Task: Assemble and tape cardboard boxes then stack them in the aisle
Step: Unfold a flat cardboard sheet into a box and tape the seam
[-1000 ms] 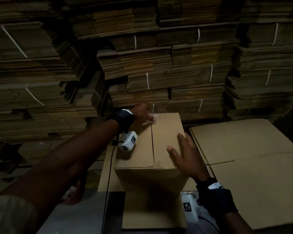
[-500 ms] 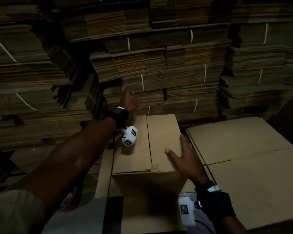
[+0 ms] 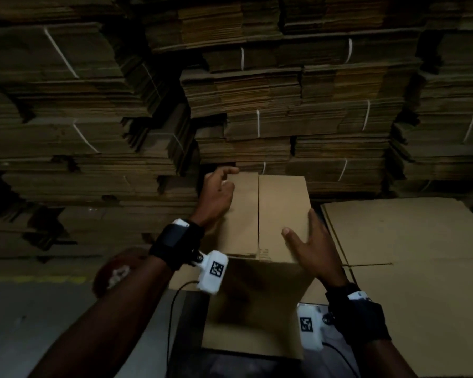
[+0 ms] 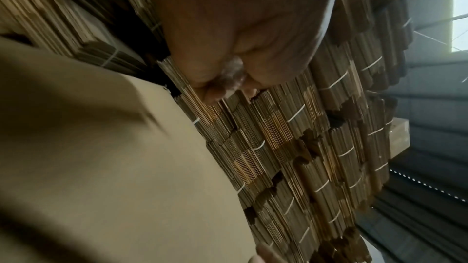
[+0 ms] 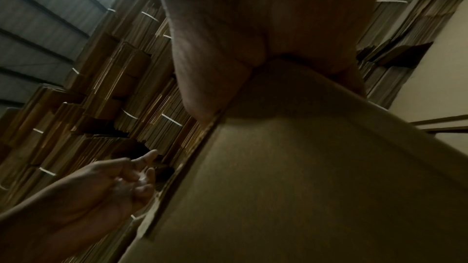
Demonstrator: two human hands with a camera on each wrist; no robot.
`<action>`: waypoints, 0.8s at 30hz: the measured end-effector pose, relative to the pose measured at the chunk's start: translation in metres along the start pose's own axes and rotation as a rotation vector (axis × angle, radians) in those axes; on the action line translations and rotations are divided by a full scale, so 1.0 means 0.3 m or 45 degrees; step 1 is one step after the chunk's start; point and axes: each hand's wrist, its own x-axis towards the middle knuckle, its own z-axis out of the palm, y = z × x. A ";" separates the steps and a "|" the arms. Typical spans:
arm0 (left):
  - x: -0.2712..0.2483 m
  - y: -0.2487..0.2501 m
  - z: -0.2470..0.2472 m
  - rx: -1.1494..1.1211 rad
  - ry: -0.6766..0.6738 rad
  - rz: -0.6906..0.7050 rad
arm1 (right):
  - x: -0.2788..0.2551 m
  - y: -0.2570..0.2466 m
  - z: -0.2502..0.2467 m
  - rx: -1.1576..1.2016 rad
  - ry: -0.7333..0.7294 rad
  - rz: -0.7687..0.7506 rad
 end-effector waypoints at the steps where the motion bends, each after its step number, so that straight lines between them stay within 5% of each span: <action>1: -0.047 -0.004 -0.009 0.006 0.025 -0.002 | 0.000 -0.001 -0.003 0.005 -0.014 -0.003; 9: -0.392 -0.040 -0.078 -0.313 0.156 -0.217 | -0.094 -0.092 -0.032 -0.210 -0.021 -0.035; 16: -0.719 -0.072 -0.241 -0.055 0.440 -0.399 | -0.309 -0.307 0.110 -0.047 0.101 -0.467; 19: -0.819 -0.127 -0.329 0.002 0.537 -0.506 | -0.399 -0.377 0.259 0.035 -0.056 -0.573; 24: -0.933 -0.315 -0.524 -0.065 0.454 -0.806 | -0.510 -0.436 0.538 0.074 -0.381 -0.582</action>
